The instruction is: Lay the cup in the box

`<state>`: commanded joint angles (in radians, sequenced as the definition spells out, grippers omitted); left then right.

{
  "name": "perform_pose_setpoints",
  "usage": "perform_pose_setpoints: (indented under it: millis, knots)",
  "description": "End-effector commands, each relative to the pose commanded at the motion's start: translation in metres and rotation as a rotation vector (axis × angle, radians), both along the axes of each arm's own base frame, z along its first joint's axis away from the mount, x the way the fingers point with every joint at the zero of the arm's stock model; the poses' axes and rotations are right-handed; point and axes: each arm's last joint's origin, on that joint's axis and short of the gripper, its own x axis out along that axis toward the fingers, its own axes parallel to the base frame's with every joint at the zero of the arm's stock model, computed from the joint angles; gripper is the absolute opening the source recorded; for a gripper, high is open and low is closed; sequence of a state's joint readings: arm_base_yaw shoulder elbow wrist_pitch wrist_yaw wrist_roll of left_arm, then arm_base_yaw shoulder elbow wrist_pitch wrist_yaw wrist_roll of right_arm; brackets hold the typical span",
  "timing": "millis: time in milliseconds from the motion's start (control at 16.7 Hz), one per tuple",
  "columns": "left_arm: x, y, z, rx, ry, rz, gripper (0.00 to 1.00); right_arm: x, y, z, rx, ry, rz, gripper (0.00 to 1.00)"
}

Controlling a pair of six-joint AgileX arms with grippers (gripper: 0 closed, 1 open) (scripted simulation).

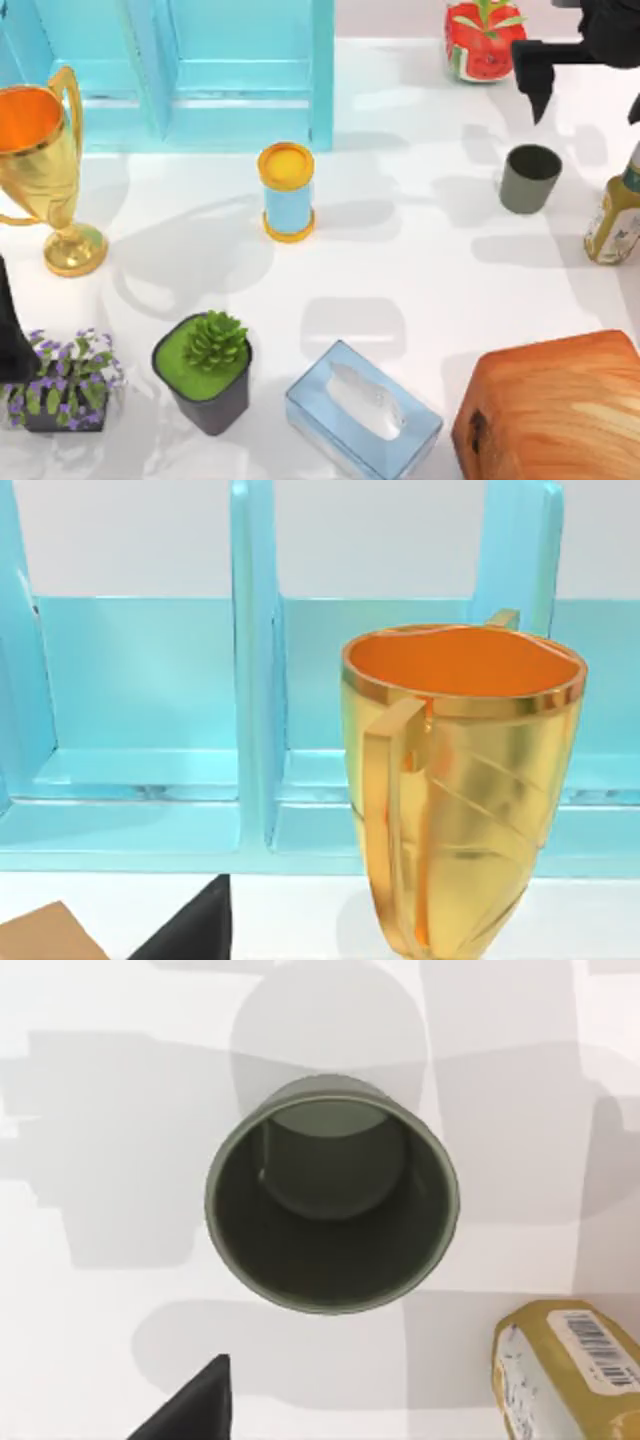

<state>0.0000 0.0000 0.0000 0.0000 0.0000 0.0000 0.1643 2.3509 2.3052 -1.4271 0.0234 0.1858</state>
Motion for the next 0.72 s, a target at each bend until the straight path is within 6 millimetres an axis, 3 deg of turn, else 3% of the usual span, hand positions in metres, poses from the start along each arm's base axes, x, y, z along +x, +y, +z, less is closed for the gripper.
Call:
perform_pose_setpoints:
  millis: [240,360,720]
  knots:
    - [0.0,0.0,0.0,0.0,0.0,0.0,1.0,0.0,-0.002,-0.001,0.0,0.0,-0.003,1.0]
    - [0.0,0.0,0.0,0.0,0.0,0.0,1.0,0.003,-0.001,-0.012,-0.001,0.003,0.0,1.0]
    - [0.0,0.0,0.0,0.0,0.0,0.0,1.0,0.011,0.0,-0.084,0.001,-0.007,0.0,1.0]
